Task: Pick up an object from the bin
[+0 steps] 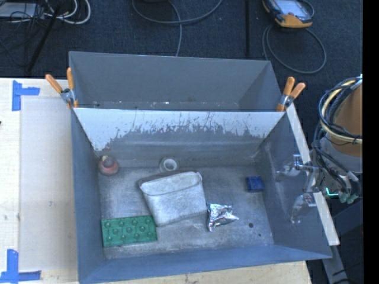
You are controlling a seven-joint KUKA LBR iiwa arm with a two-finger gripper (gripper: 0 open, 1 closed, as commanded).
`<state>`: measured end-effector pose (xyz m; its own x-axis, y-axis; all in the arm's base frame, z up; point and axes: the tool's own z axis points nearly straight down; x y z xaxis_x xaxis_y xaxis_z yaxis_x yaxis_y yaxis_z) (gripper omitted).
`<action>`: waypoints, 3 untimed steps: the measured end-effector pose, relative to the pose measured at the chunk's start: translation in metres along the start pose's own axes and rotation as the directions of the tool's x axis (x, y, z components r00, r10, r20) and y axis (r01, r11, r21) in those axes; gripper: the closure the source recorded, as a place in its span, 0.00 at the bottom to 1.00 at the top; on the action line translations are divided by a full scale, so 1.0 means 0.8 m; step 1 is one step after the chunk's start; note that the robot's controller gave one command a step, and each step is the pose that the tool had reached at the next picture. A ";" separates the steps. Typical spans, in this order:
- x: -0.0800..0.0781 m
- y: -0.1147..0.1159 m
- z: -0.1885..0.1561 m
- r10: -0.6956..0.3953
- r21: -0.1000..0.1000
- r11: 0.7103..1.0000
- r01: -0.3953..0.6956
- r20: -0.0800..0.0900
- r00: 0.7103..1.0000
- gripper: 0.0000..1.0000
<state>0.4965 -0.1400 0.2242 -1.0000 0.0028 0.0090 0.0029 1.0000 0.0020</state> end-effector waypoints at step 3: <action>-0.040 0.113 0.190 -0.172 0.004 0.985 0.172 0.009 0.985 1.00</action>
Offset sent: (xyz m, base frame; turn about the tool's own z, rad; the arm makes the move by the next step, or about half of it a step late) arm 0.0342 0.0457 -0.1055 -0.0980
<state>0.5271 -0.0493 0.0722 -0.9856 -0.1693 -0.0001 -0.1693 0.9856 -0.0001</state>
